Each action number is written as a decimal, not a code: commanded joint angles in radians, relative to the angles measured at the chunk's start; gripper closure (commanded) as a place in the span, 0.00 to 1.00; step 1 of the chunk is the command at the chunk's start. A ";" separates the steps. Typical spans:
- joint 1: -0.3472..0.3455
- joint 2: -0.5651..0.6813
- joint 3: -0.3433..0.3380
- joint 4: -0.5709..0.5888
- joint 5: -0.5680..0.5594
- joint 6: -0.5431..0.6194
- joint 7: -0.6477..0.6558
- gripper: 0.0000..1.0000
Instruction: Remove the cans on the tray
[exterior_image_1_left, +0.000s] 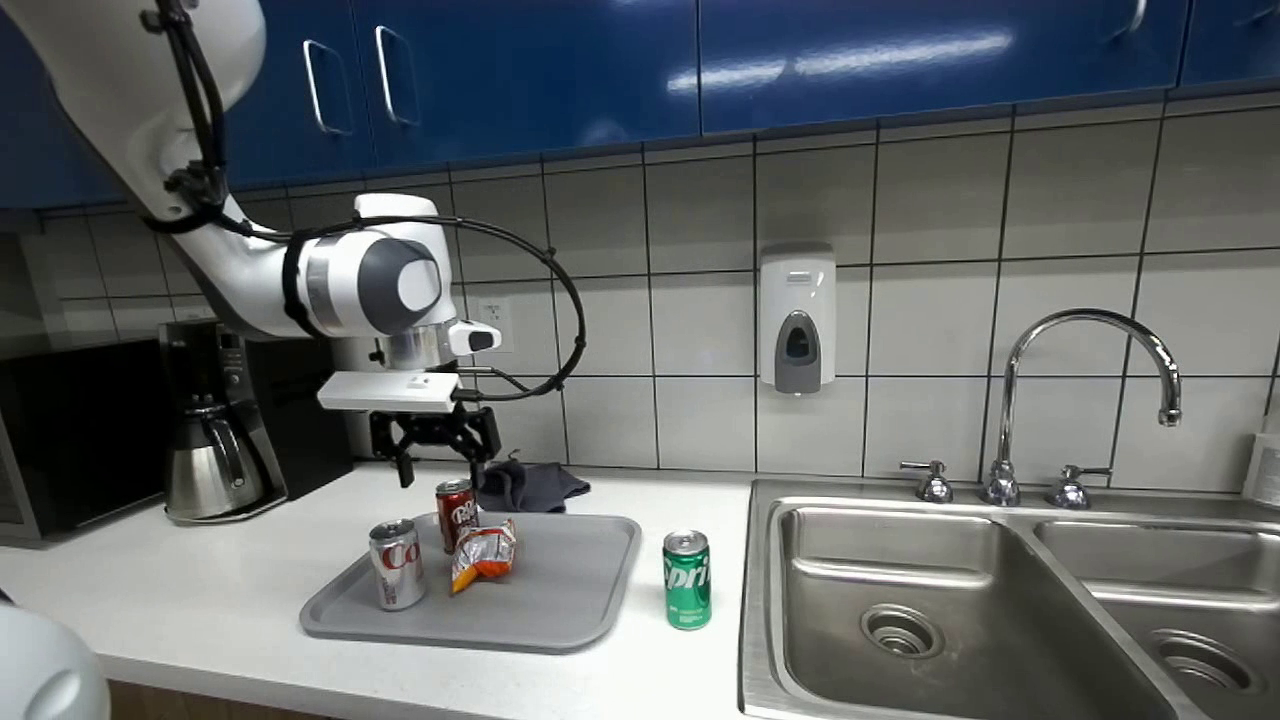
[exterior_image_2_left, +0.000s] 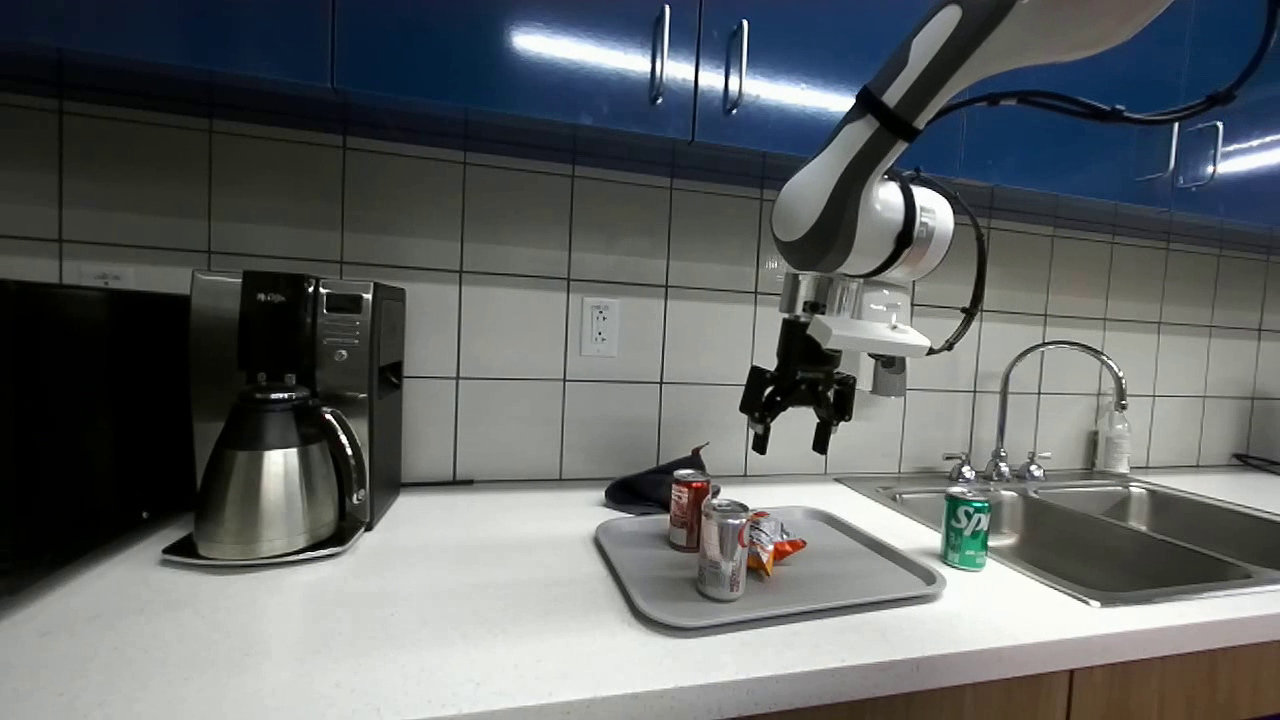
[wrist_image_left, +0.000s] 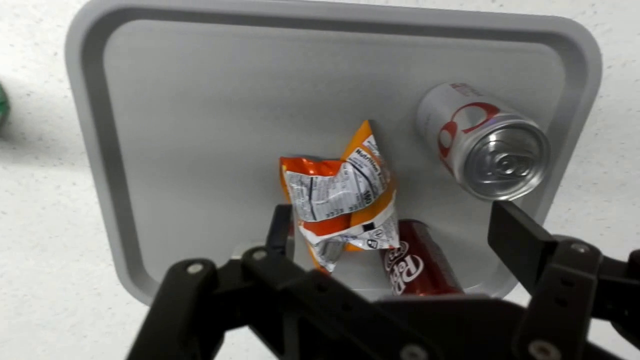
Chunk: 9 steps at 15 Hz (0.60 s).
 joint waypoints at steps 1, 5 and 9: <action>0.030 -0.015 0.039 -0.008 0.027 0.002 0.057 0.00; 0.054 0.004 0.066 0.003 0.008 0.009 0.111 0.00; 0.061 0.026 0.077 0.010 -0.009 0.011 0.142 0.00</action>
